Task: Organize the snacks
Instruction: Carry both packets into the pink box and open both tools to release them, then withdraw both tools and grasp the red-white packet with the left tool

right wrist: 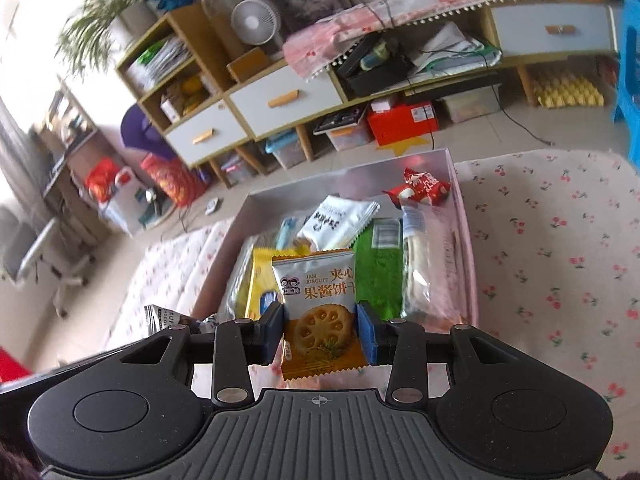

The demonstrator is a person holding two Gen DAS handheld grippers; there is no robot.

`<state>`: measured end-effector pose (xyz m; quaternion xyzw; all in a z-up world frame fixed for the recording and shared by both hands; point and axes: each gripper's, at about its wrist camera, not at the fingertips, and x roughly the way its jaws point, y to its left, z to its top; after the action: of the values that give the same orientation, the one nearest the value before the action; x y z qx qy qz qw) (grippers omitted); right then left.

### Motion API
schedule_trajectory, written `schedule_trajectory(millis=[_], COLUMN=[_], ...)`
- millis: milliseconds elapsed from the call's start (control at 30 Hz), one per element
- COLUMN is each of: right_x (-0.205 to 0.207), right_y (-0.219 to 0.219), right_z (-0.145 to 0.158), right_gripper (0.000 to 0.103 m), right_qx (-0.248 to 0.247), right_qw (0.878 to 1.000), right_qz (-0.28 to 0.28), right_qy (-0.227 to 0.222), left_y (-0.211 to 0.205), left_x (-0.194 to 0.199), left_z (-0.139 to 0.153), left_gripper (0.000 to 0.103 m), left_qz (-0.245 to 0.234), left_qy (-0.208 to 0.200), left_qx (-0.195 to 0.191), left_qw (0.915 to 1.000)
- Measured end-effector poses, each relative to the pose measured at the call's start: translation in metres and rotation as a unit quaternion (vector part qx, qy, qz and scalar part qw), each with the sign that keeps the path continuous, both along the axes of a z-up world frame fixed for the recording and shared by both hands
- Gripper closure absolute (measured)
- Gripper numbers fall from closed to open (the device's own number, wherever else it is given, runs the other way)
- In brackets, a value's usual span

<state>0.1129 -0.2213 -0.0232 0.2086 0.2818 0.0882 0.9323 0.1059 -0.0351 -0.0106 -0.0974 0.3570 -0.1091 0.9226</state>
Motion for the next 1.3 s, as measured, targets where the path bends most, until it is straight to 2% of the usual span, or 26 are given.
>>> schedule_trajectory(millis=[233, 500, 800, 833, 933, 1100, 1300], right_x=[0.016, 0.024, 0.022, 0.021, 0.021, 0.015, 0.006], right_y=[-0.001, 0.007, 0.008, 0.008, 0.004, -0.001, -0.005], right_z=[-0.003, -0.008, -0.012, -0.012, -0.010, -0.007, -0.002], right_gripper=[0.065, 0.065, 0.061, 0.061, 0.045, 0.044, 0.032], right_qx=[0.011, 0.002, -0.006, -0.004, 0.009, 0.006, -0.008], right_qw=[1.000, 1.000, 1.000, 1.000, 1.000, 1.000, 1.000], right_qz=[-0.012, 0.000, -0.011, -0.016, -0.020, -0.022, -0.019], right_qy=[-0.014, -0.020, -0.019, -0.022, -0.016, -0.015, -0.011], left_y=[0.000, 0.005, 0.004, 0.004, 0.002, 0.002, -0.001], left_x=[0.016, 0.017, 0.015, 0.013, 0.014, 0.013, 0.004], left_z=[-0.009, -0.019, -0.020, -0.019, -0.016, -0.015, -0.011], left_gripper=[0.089, 0.089, 0.086, 0.080, 0.071, 0.056, 0.036], left_qz=[0.030, 0.023, 0.022, 0.021, 0.021, 0.019, 0.008], left_qy=[-0.007, 0.019, 0.018, 0.015, 0.007, 0.010, 0.006], left_qx=[0.014, 0.018, 0.019, 0.022, 0.034, 0.046, 0.063], left_qw=[0.9994, 0.9994, 0.9994, 0.9994, 0.9992, 0.9987, 0.9980])
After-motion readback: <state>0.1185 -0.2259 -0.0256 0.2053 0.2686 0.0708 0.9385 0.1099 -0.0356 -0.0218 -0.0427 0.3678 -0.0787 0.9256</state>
